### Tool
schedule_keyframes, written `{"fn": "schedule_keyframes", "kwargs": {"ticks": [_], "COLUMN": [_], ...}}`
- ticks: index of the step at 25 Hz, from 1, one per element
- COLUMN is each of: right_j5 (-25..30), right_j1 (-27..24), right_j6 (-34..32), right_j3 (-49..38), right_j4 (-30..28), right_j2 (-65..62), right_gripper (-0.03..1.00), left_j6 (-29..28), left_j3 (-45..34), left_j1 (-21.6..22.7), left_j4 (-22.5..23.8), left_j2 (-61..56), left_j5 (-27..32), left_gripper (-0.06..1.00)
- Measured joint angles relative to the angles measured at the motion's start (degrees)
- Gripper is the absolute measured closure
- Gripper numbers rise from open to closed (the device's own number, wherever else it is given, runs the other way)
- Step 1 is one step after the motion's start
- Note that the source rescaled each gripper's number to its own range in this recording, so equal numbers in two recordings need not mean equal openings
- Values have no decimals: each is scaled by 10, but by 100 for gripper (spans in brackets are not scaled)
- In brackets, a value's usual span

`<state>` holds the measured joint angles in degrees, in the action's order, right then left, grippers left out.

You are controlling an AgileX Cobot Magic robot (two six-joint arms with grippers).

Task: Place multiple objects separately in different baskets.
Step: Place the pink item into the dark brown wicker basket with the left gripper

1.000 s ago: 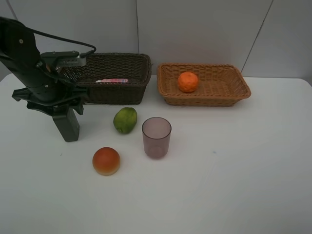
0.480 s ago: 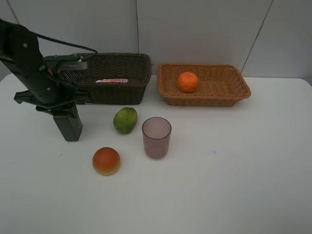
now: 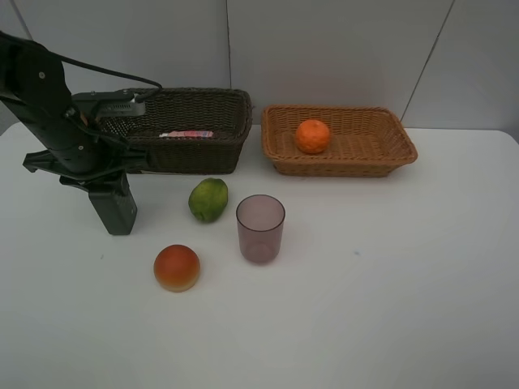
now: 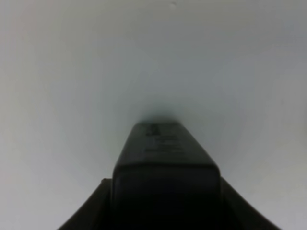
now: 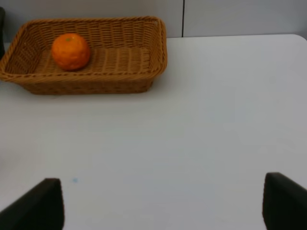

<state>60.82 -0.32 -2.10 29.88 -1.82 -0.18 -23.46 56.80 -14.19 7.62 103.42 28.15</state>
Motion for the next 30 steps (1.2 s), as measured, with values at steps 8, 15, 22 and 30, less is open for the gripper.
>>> {"fn": "schedule_keyframes", "kwargs": {"ticks": [8,15,22,30], "right_j5": [0,0,0,0], "right_j1": [0,0,0,0], "right_j6": [0,0,0,0], "right_j3": [0,0,0,0], "right_j4": [0,0,0,0], "right_j2": [0,0,0,0], "right_gripper": [17,17,17,17], "left_j6": [0,0,3,25], "left_j3": [0,5,77,179], "left_j1": [0,0,0,0], "left_j4": [0,-2,-2,-2], "left_j2": [0,-21,-83,-103], "left_j5": [0,40,130,208], "left_gripper": [46,46,46,46]}}
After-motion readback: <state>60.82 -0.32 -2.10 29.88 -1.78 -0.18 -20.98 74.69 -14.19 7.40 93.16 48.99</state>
